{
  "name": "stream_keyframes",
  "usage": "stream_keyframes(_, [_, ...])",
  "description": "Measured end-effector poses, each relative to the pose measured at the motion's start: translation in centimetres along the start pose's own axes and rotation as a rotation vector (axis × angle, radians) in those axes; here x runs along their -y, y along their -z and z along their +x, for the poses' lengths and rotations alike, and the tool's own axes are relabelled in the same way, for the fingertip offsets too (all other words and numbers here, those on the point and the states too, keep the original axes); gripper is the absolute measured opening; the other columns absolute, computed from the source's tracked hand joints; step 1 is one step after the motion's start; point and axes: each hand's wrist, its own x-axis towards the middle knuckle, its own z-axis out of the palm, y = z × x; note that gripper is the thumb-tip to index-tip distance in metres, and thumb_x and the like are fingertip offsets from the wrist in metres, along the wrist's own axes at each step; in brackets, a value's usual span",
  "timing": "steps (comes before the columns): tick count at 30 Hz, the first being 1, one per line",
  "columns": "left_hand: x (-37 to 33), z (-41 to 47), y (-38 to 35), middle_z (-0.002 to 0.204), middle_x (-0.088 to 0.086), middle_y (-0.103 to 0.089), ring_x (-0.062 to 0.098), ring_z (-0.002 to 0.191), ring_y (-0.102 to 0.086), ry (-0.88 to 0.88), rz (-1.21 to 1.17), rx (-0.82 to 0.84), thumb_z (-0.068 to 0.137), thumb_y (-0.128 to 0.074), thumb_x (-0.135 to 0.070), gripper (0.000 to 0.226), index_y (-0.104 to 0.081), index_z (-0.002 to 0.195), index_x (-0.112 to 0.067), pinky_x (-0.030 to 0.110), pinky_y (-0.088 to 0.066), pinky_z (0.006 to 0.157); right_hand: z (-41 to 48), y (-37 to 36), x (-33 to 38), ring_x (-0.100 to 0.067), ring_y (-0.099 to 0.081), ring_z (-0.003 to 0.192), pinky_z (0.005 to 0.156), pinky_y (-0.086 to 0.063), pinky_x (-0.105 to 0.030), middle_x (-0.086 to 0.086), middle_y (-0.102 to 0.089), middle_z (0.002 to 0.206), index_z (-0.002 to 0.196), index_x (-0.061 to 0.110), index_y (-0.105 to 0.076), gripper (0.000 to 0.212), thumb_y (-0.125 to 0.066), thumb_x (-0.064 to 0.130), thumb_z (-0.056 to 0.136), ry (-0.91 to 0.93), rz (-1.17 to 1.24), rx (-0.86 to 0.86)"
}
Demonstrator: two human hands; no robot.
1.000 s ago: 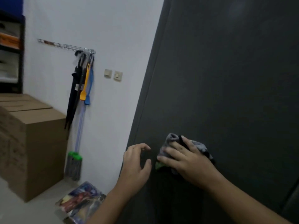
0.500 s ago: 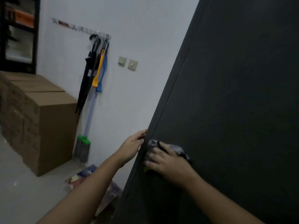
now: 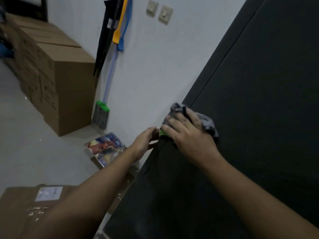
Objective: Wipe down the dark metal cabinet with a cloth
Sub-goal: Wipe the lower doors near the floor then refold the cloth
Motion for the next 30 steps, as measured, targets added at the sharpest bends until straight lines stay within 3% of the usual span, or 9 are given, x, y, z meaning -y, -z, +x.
stream_keyframes(3, [0.9,0.1,0.6,0.094,0.001,-0.073,0.018,0.098,-0.062,0.030,-0.054,0.011,0.107,-0.030,-0.032,0.042,-0.068,0.102,-0.016,0.038,-0.048,0.088,-0.9,-2.5,3.4,-0.030,-0.048,0.137,0.122,-0.009,-0.047,-0.009,-0.061,0.135,0.125,0.017,-0.064,0.052,-0.032,0.012,0.084,0.092,0.055,0.130])
stream_keyframes(5, [1.4,0.5,1.5,0.094,0.001,-0.074,0.019,0.096,-0.064,0.064,-0.055,-0.006,0.106,-0.031,-0.035,0.044,-0.071,0.101,-0.017,0.035,-0.049,0.082,-1.2,-3.7,5.7,-0.031,-0.042,0.141,0.122,0.006,-0.045,-0.012,-0.056,0.140,0.132,0.015,-0.060,0.061,-0.024,0.008,0.083,0.200,0.092,0.235])
stream_keyframes(7, [1.6,0.7,2.1,0.108,0.003,-0.074,0.022,0.109,-0.063,0.061,0.007,-0.001,0.105,-0.033,-0.040,0.047,-0.075,0.103,-0.020,0.039,-0.048,0.095,-1.8,-5.3,7.7,-0.032,-0.031,0.147,0.117,0.025,-0.043,-0.014,-0.049,0.146,0.141,0.012,-0.050,0.066,-0.017,0.007,0.085,0.306,0.084,0.337])
stream_keyframes(9, [1.2,0.4,2.0,0.121,0.003,-0.070,0.021,0.119,-0.061,0.027,0.095,0.049,0.103,-0.034,-0.045,0.048,-0.074,0.111,-0.021,0.043,-0.043,0.107,-1.6,-5.8,9.0,-0.032,-0.032,0.146,0.115,0.029,-0.045,-0.013,-0.050,0.145,0.142,0.012,-0.050,0.059,-0.022,0.009,0.090,0.347,0.042,0.354])
stream_keyframes(13, [-1.0,-0.8,0.4,0.121,0.000,-0.069,0.014,0.115,-0.061,-0.086,0.232,0.064,0.106,-0.029,-0.038,0.043,-0.067,0.119,-0.022,0.030,-0.045,0.093,-1.6,-5.8,8.3,-0.029,-0.017,0.152,0.114,0.024,-0.049,-0.010,-0.036,0.157,0.148,0.017,-0.043,0.052,-0.050,0.017,0.096,0.336,0.087,0.363])
stream_keyframes(19, [-8.5,-3.1,-4.0,0.108,-0.013,-0.072,0.005,0.110,-0.064,-0.373,0.176,0.048,0.106,-0.032,-0.024,0.036,-0.066,0.113,-0.031,0.018,-0.052,0.081,-2.3,-0.4,-0.5,-0.021,-0.042,0.142,0.119,-0.011,-0.054,0.006,-0.059,0.138,0.129,0.035,-0.060,0.046,-0.065,0.029,0.083,0.143,0.044,0.103])
stream_keyframes(22, [-13.0,-4.7,-7.3,0.117,-0.007,-0.071,0.008,0.113,-0.064,-0.500,0.189,0.105,0.107,-0.030,-0.028,0.037,-0.064,0.121,-0.029,0.028,-0.053,0.089,-1.0,4.0,-6.7,-0.021,-0.040,0.143,0.120,-0.015,-0.053,0.006,-0.055,0.144,0.132,0.035,-0.058,0.043,-0.063,0.030,0.089,0.023,-0.067,-0.064])
stream_keyframes(25, [-15.8,-6.0,-9.5,0.115,-0.010,-0.071,0.007,0.113,-0.063,-0.557,0.166,0.104,0.107,-0.029,-0.027,0.039,-0.067,0.114,-0.033,0.035,-0.051,0.095,0.4,7.7,-11.7,-0.021,-0.046,0.139,0.120,-0.018,-0.054,0.007,-0.058,0.141,0.131,0.036,-0.060,0.038,-0.058,0.029,0.094,-0.073,-0.128,-0.213])
stream_keyframes(30, [-19.3,-7.2,-12.0,0.107,-0.018,-0.069,-0.008,0.099,-0.062,-0.642,0.216,0.093,0.107,-0.032,-0.026,0.035,-0.065,0.109,-0.040,0.022,-0.048,0.078,2.2,11.9,-17.1,-0.022,-0.052,0.134,0.116,-0.026,-0.057,0.009,-0.063,0.135,0.126,0.039,-0.064,0.033,-0.052,0.028,0.097,-0.298,-0.160,-0.406])
